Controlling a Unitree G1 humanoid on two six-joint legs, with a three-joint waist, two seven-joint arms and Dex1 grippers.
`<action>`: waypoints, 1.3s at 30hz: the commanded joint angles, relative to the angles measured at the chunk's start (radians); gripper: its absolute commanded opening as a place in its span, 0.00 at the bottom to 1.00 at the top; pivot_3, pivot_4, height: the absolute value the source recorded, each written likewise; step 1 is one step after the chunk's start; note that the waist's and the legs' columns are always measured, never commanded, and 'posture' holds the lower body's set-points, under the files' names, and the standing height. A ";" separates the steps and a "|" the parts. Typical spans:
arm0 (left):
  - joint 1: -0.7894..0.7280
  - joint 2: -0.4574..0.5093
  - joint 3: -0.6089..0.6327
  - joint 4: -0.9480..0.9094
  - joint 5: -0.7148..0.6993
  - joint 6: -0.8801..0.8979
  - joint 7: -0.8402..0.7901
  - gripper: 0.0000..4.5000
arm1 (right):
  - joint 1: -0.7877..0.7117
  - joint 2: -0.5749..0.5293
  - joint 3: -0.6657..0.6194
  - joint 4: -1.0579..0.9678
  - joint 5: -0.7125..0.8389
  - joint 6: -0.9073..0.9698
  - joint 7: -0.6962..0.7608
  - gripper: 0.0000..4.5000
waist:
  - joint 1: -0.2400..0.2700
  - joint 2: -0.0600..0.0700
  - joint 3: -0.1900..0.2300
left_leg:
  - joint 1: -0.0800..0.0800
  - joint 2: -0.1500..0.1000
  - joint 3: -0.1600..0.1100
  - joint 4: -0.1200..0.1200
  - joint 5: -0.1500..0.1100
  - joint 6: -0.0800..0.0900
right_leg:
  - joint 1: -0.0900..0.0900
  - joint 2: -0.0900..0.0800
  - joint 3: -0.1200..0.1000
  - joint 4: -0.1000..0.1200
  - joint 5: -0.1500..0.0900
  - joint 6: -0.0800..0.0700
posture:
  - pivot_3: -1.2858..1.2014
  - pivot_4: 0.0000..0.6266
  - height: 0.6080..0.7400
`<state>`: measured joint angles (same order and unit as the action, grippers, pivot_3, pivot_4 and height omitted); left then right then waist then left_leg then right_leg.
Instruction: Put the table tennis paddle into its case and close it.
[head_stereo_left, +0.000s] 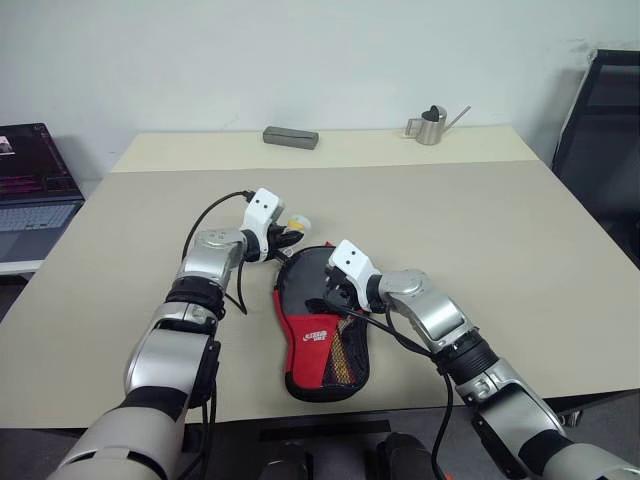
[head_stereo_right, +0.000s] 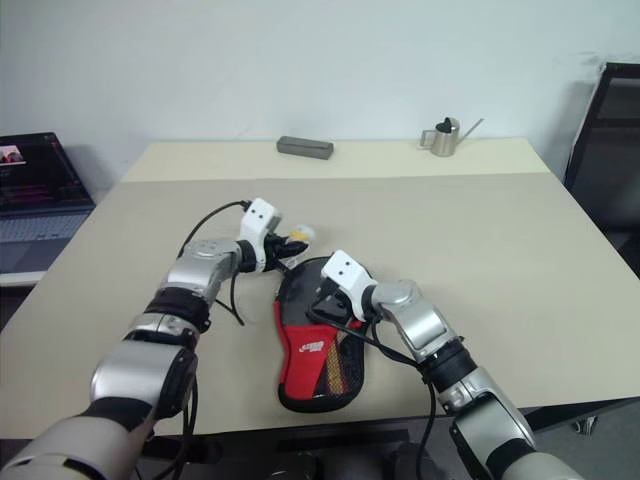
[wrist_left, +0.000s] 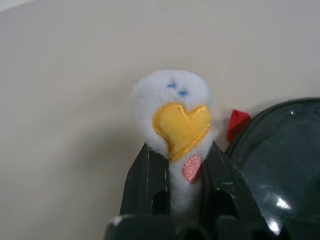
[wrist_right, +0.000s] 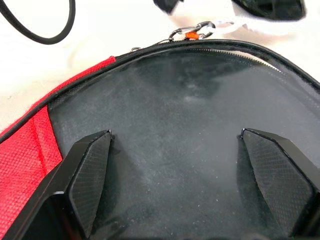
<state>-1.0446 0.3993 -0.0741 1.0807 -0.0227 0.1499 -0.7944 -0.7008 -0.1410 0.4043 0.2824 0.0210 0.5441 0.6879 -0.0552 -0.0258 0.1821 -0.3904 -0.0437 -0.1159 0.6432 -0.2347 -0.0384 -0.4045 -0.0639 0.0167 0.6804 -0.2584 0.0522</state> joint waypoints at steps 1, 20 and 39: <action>-0.104 -0.010 -0.011 0.088 0.051 -0.089 0.032 0.07 | 0.040 0.001 0.010 0.067 -0.030 0.057 -0.032 1.00 | 0.000 0.000 0.000 | 0.000 0.000 0.000 0.000 0.000 0.000 | 0.000 0.000 0.000 0.000 0.000 0.000 | 0.52 0.24 1.00; -0.220 -0.064 -0.021 0.267 0.224 -0.181 0.315 0.07 | 0.185 0.026 0.020 -0.093 -0.019 0.183 -0.108 1.00 | 0.000 -0.002 -0.002 | 0.000 0.000 -0.002 0.000 0.000 0.000 | 0.000 0.001 -0.001 0.000 0.000 0.003 | 0.52 0.24 1.00; -0.323 -0.238 -0.043 0.294 0.359 -0.229 0.568 0.07 | 0.345 0.073 0.006 -0.312 -0.004 0.318 -0.263 1.00 | 0.019 -0.005 -0.005 | -0.002 0.000 -0.003 0.000 0.000 0.000 | 0.001 0.001 -0.002 -0.001 -0.003 0.007 | 0.52 0.24 1.00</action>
<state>-1.3080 0.1628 -0.1133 1.3994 0.3214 -0.0334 -0.2633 -0.4207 -0.0608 0.3793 -0.0898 0.0142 0.7576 0.4289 -0.0367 -0.0305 0.1771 -0.3922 -0.0441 -0.1187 0.6430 -0.2349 -0.0386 -0.4039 -0.0634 0.0151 0.6789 -0.2609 0.0589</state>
